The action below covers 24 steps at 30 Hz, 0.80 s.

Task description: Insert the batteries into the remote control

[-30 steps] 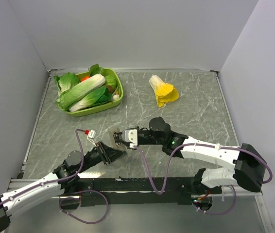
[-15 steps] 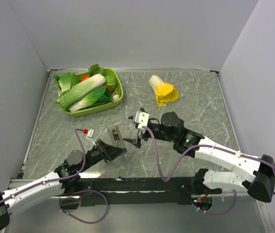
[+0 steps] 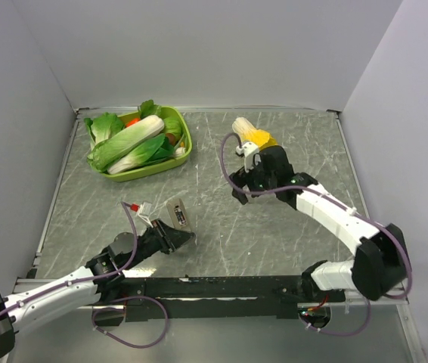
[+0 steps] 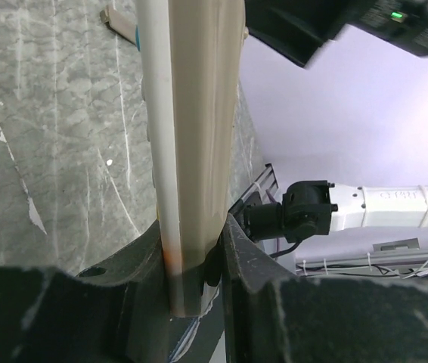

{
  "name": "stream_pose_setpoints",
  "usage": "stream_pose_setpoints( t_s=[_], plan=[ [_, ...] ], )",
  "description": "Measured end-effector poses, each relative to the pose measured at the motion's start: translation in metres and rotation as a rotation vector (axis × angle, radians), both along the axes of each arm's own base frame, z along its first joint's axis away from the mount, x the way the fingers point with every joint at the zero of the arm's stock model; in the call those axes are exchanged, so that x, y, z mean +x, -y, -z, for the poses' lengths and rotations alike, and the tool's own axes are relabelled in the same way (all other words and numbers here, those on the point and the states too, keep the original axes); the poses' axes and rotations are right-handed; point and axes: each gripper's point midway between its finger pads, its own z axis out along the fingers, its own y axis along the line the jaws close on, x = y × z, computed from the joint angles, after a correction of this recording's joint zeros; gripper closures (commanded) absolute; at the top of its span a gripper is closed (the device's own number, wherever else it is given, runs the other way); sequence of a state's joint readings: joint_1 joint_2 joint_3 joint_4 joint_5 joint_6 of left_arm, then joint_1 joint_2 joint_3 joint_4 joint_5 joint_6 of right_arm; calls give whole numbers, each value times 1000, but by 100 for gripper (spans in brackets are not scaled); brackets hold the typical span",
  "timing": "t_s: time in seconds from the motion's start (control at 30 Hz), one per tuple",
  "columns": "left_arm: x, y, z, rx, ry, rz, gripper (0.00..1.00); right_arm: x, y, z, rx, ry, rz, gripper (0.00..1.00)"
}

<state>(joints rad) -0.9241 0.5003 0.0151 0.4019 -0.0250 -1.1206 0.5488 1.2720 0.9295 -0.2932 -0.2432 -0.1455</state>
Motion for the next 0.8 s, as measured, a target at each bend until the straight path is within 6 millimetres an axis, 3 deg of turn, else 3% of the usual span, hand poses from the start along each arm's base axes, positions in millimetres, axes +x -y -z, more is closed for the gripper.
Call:
stream_pose_setpoints(
  t_s=[0.17,0.3,0.6,0.8],
  plan=[
    [0,0,2,5,-4,0,98,14,37,60,-118,-180,83,17],
    [0,1,5,14,-10,2,99,21,43,92,-202,-272,60,23],
    [-1,3,6,19,-9,13,99,46,34,115,-299,-318,-64,30],
    [-2,5,7,22,-9,26,99,46,30,131,-350,-351,-133,30]
  ],
)
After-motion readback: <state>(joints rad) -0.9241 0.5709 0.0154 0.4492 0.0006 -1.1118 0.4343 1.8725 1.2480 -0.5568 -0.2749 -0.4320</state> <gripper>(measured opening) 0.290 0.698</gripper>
